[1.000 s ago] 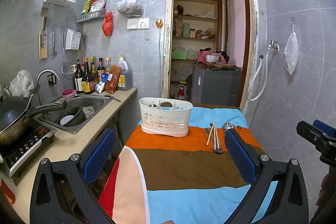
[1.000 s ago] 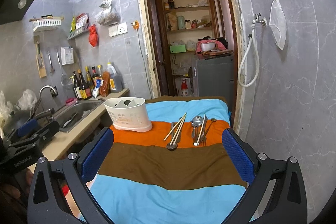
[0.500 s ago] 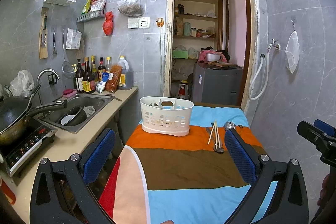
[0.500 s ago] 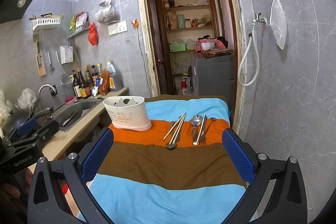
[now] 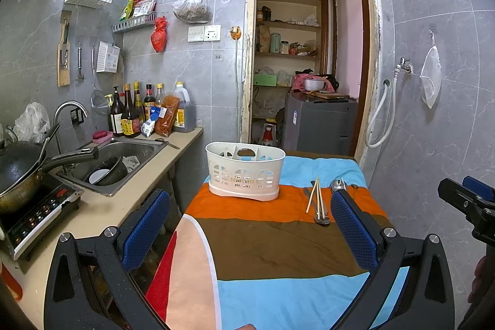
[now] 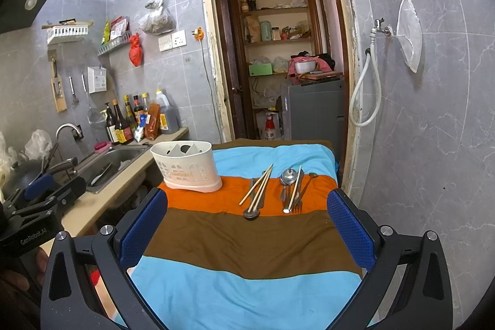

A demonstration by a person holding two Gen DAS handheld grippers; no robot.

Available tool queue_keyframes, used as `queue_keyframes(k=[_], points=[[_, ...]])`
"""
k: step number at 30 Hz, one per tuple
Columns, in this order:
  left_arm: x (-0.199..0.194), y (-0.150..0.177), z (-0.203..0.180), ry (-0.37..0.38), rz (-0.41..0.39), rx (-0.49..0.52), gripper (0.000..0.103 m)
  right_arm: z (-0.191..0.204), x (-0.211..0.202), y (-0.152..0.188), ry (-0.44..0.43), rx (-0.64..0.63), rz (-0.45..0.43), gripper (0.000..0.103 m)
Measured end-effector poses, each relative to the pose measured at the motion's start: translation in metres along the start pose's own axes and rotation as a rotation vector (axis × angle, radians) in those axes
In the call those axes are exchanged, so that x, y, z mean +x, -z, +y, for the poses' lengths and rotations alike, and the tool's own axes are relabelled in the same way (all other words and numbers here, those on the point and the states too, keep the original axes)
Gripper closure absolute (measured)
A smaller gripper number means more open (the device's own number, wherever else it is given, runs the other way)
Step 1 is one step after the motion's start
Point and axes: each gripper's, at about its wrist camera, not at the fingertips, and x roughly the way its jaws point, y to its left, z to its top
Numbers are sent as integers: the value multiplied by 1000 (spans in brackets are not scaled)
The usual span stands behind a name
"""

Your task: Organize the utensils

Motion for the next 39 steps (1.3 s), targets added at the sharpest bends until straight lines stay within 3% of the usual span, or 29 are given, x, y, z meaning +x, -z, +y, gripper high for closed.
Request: queue_keyframes(k=[24, 31, 39], points=[[10, 10, 11, 18, 38, 9, 1, -6, 7, 10, 18, 43, 51, 0], [12, 2, 21, 22, -23, 32, 1, -3, 6, 6, 56, 49, 32, 0], [16, -16, 21, 83, -97, 47, 1, 11, -2, -5, 90, 6, -21, 0]])
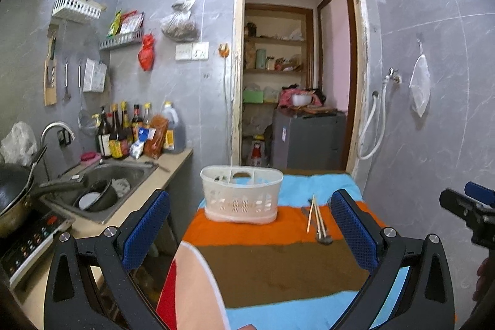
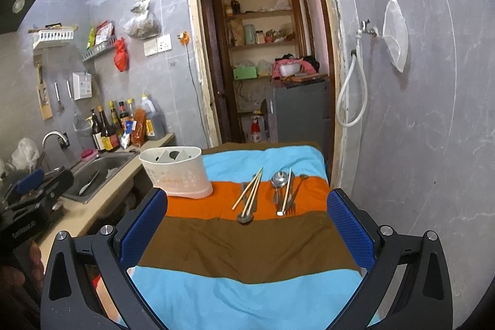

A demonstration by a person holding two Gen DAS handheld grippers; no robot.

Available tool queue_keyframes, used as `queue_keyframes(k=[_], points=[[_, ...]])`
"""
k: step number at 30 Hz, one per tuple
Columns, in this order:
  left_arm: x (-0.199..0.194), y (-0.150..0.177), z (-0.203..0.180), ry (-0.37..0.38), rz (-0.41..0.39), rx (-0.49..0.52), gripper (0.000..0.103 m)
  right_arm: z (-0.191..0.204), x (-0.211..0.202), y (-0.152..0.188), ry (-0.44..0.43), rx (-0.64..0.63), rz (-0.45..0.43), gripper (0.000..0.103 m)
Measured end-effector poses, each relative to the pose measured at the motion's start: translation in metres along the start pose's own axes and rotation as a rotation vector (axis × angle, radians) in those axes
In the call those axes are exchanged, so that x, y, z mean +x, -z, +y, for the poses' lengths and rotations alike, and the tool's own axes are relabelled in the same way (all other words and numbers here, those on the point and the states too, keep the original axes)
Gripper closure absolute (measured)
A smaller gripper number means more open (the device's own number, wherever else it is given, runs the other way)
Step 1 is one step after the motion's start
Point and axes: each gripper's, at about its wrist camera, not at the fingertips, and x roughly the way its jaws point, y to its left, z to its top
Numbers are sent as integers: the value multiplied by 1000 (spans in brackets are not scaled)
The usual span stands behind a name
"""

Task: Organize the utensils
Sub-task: 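Move left tool toward a wooden chopstick while right tool approaches the gold spoon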

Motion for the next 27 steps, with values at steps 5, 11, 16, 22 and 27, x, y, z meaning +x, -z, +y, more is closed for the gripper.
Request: queue_keyframes(k=[5, 11, 16, 22, 27], points=[[7, -13, -4, 65, -35, 24, 1, 3, -9, -14, 37, -11, -40, 0], [27, -23, -8, 117, -10, 12, 1, -4, -7, -28, 72, 7, -64, 0], [44, -30, -10, 133, 8, 3, 1, -13, 4, -32, 88, 33, -66, 0], [75, -32, -27, 174, 80, 30, 1, -26, 24, -29, 114, 56, -35, 0], [111, -22, -47, 201, 164, 33, 1, -48, 46, -24, 76, 108, 28, 0]])
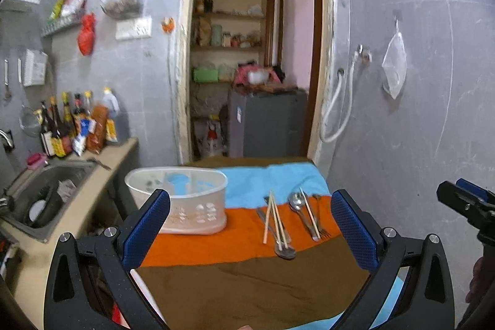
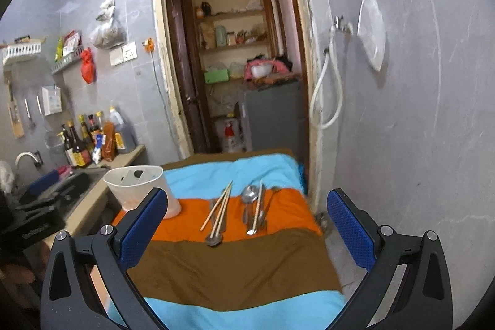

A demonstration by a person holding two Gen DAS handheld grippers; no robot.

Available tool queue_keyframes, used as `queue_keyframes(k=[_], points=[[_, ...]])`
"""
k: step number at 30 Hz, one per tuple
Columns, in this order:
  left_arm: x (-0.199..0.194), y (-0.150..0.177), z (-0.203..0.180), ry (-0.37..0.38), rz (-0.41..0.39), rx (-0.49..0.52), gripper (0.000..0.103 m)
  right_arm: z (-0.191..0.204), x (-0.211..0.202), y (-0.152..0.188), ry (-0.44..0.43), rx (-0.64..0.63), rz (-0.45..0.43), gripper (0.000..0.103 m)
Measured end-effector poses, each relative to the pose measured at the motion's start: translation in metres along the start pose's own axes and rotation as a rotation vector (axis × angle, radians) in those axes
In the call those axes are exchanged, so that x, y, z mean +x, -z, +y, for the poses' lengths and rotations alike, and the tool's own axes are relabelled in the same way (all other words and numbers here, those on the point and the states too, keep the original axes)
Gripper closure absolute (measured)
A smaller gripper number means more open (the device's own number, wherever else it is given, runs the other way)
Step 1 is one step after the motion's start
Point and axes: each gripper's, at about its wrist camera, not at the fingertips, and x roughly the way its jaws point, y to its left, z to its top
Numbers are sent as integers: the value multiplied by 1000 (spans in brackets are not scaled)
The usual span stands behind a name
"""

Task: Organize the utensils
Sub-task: 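Move left tool toward a wooden chopstick while right tool approaches the gold spoon, then close left tool on one wooden chopstick while right tool grasps the gold spoon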

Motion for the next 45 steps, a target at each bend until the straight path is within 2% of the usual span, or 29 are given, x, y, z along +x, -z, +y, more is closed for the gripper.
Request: queue_keyframes(k=[3, 11, 13, 15, 18, 19, 21, 22, 26, 28, 29, 31, 34, 36, 41, 45], points=[[26, 0, -3, 5, 48, -27, 1, -11, 12, -1, -3, 9, -17, 0], [96, 5, -23, -20, 103, 20, 1, -48, 86, -1, -28, -6, 82, 0], [118, 6, -28, -6, 130, 24, 1, -56, 104, 1, -38, -6, 109, 5], [141, 9, -32, 15, 166, 38, 1, -66, 124, 5, -36, -7, 135, 20], [166, 14, -35, 43, 179, 65, 2, -77, 148, 9, -44, -6, 165, 31], [173, 15, -35, 50, 184, 70, 5, -81, 153, 10, -48, -2, 173, 34], [191, 18, -35, 63, 205, 79, 12, -88, 169, 14, -54, 8, 200, 49], [198, 19, -35, 68, 216, 81, 16, -90, 176, 14, -54, 11, 210, 52], [229, 24, -30, 63, 259, 90, 30, -98, 203, 19, -64, 21, 248, 55], [248, 29, -27, 47, 304, 89, 47, -100, 218, 21, -67, 26, 264, 56], [258, 31, -27, 41, 326, 88, 50, -101, 228, 22, -72, 35, 276, 56], [278, 40, -22, 32, 378, 78, 65, -102, 244, 24, -73, 43, 296, 57], [302, 55, -14, 28, 450, 58, 72, -102, 272, 27, -71, 49, 340, 60], [313, 62, -9, 32, 481, 48, 75, -101, 288, 31, -73, 43, 371, 68], [328, 68, -4, 32, 523, 52, 77, -96, 321, 40, -84, 30, 445, 76], [340, 64, -3, 52, 532, 82, 83, -97, 336, 44, -96, 45, 484, 80]])
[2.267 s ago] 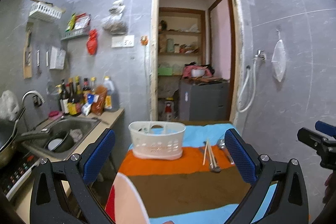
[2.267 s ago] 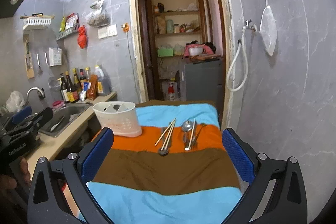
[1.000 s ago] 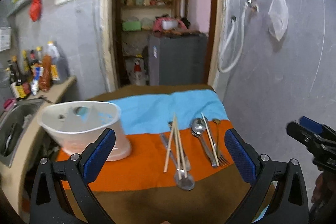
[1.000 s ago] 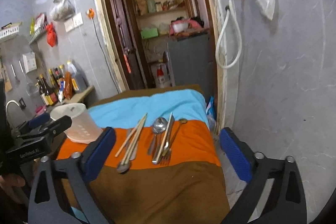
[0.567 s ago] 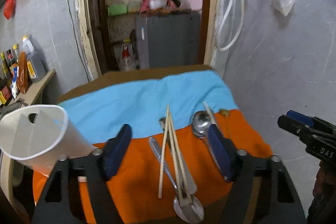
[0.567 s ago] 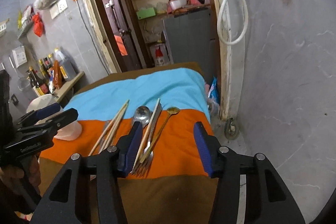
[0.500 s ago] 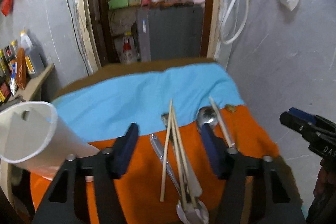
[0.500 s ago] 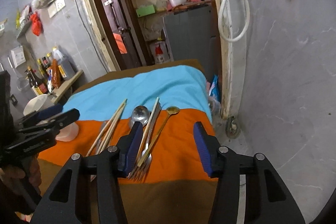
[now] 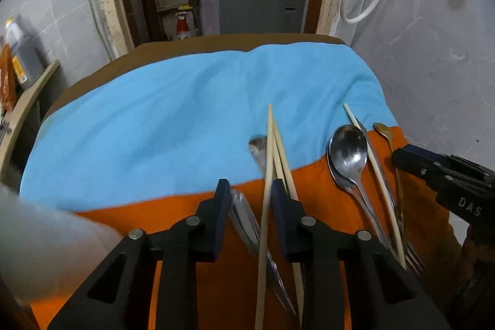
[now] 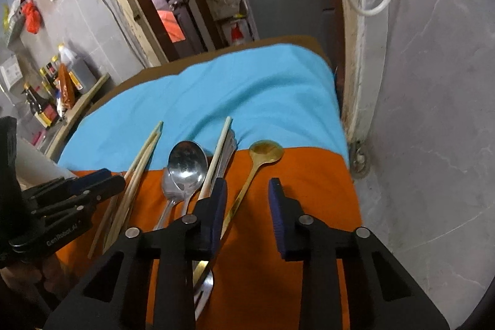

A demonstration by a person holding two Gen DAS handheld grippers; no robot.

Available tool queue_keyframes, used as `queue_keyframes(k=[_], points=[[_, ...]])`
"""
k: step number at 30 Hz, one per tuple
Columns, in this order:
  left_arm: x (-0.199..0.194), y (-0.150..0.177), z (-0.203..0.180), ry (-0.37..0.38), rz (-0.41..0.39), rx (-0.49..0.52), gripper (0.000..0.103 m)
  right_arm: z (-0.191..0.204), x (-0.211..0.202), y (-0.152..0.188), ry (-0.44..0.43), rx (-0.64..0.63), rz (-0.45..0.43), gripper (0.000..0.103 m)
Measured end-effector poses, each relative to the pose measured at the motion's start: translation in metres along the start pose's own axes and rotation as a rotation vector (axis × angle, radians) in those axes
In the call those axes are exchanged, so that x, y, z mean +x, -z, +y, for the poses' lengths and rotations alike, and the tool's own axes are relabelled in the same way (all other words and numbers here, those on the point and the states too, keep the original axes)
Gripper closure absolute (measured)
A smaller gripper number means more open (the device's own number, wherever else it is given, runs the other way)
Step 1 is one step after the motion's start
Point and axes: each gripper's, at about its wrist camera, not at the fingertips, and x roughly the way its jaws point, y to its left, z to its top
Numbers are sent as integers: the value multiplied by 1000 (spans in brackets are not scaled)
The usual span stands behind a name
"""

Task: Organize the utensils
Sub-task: 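Close left tool on one wooden chopstick while right tool grasps the gold spoon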

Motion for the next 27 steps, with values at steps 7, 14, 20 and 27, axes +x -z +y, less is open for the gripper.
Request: queue_keyframes(k=[7, 14, 20, 27], points=[[16, -15, 3, 44, 22, 6, 88, -5, 10, -9, 3, 34, 6, 87], [17, -16, 10, 78, 41, -50, 88, -1, 16, -11, 9, 32, 20, 90], [20, -21, 14, 102, 75, -97, 88, 5, 20, -13, 35, 9, 24, 91], [18, -24, 14, 102, 82, -96, 100, 4, 25, -18, 44, 11, 41, 90]])
